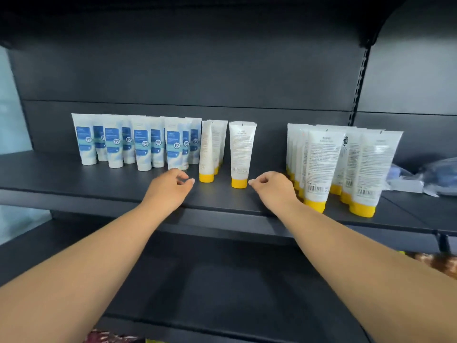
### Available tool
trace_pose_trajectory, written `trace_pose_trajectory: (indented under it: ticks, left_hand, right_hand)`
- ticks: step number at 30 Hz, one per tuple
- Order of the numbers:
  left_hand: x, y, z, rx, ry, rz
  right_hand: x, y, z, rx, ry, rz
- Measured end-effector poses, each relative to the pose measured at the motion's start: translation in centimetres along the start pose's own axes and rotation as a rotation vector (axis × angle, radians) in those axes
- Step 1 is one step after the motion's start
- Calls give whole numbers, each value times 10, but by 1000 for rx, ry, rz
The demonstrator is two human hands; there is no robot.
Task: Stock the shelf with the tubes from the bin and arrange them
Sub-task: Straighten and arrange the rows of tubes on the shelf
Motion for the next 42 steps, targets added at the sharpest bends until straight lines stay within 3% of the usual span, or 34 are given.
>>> trace_pose_trajectory:
  ticks: [12, 19, 27, 34, 42]
  left_hand:
    - [46, 19, 15, -220, 102, -88]
    - [79, 28, 33, -398, 106, -65]
    - [90, 28, 44, -327, 88, -92]
    - [95, 16, 50, -464, 32, -115]
    - [95, 10, 60, -735, -149, -158]
  right_hand:
    - [40, -10, 26, 217, 147, -48]
    - [60, -17, 42, 28, 247, -46]
    - [71, -11, 46, 115, 219, -24]
    - [69, 4, 38, 456, 150, 75]
    - [72, 2, 35, 440, 186, 77]
Point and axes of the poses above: each hand's wrist, its own x-axis towards the middle knuckle, its own z-axis out of the palm, y = z × x, the point moved 7 cm from there along x, towards the middle knuckle, and after that the axes turned 12 degrees about x, right-handed, at the moved point
